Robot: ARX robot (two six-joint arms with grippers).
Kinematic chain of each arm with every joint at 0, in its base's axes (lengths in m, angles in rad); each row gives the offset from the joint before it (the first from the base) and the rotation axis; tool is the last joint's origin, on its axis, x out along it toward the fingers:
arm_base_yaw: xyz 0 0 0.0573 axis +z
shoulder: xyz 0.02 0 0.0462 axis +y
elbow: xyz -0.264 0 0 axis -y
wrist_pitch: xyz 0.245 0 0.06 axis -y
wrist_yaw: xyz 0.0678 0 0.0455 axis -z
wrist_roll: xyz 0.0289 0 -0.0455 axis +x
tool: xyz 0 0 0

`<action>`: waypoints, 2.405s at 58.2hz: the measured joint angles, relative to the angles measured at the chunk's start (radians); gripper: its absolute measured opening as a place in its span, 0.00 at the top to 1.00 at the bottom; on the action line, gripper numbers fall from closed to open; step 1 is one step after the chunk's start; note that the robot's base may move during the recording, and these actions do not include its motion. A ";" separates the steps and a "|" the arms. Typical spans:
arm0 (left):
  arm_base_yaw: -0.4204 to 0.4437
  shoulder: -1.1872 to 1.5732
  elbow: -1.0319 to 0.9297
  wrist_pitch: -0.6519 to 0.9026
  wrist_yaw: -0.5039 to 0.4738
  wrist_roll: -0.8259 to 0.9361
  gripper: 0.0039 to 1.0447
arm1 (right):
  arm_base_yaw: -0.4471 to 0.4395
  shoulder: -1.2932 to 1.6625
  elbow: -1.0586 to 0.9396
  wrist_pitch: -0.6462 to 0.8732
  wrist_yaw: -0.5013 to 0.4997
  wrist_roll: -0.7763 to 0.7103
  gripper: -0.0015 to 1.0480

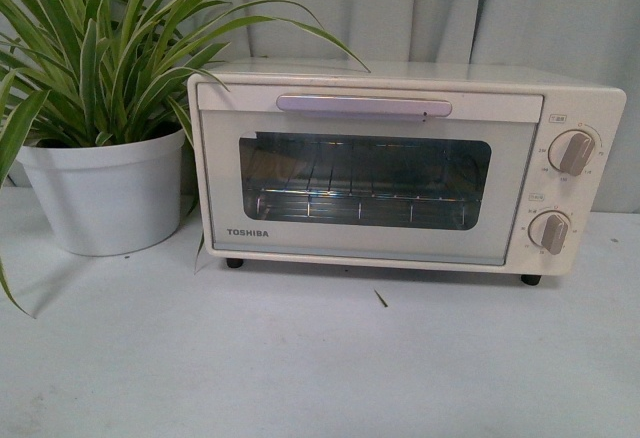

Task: Open oven

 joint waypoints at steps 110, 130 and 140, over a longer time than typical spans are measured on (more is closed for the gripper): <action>-0.381 1.663 0.670 0.486 -0.021 -1.112 0.06 | 0.000 0.000 0.000 0.000 0.000 0.000 0.09; -0.354 1.666 0.675 0.490 -0.034 -1.149 0.06 | -0.005 0.179 0.062 -0.016 -0.277 0.134 0.09; -0.346 1.662 0.671 0.490 -0.038 -1.150 0.06 | 0.161 0.451 0.200 0.179 -0.084 0.145 0.09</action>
